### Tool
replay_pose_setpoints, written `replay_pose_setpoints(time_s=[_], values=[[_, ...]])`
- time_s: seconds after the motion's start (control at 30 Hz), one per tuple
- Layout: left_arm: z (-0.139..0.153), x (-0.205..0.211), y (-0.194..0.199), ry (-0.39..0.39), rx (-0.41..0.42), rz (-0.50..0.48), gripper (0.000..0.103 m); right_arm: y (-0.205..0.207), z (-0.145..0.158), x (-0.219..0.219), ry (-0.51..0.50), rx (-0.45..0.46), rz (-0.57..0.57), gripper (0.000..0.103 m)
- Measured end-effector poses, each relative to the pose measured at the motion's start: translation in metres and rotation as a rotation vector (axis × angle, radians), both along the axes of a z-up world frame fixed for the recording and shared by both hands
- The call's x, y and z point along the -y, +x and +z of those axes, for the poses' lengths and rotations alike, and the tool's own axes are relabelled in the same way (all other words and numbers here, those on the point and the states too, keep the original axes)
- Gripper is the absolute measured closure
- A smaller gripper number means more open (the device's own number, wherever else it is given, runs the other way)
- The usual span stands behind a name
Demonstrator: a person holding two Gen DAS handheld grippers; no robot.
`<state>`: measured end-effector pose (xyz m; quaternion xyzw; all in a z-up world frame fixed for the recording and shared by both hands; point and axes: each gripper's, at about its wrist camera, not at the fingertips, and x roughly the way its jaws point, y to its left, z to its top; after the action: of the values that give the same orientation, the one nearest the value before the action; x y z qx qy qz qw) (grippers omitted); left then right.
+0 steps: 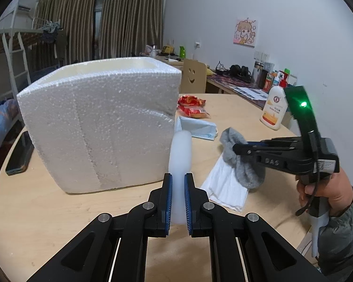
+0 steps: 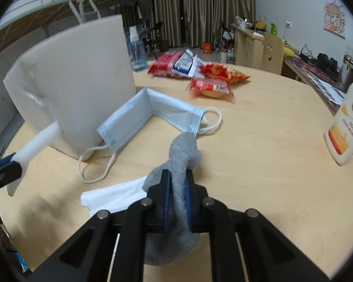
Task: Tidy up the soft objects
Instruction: 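Lift the foam tube and grey sock and carry both over the white foam box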
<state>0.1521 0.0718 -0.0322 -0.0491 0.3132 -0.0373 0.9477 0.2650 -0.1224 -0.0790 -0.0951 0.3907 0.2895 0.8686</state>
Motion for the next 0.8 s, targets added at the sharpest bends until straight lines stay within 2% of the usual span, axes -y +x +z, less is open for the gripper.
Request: replay_pose_setpoints(time_s=[0.47,0.8], values=[[0.028,0.002,-0.026,0.019,0.086,0.032,0.092,-0.046,0.074,0.027,0.127,0.185,-0.012,0.088],[0.054,-0.003,-0.057,0.046,0.156,0.095,0.092,-0.084,0.092,0.026,0.199,0.255,0.029,0.088]])
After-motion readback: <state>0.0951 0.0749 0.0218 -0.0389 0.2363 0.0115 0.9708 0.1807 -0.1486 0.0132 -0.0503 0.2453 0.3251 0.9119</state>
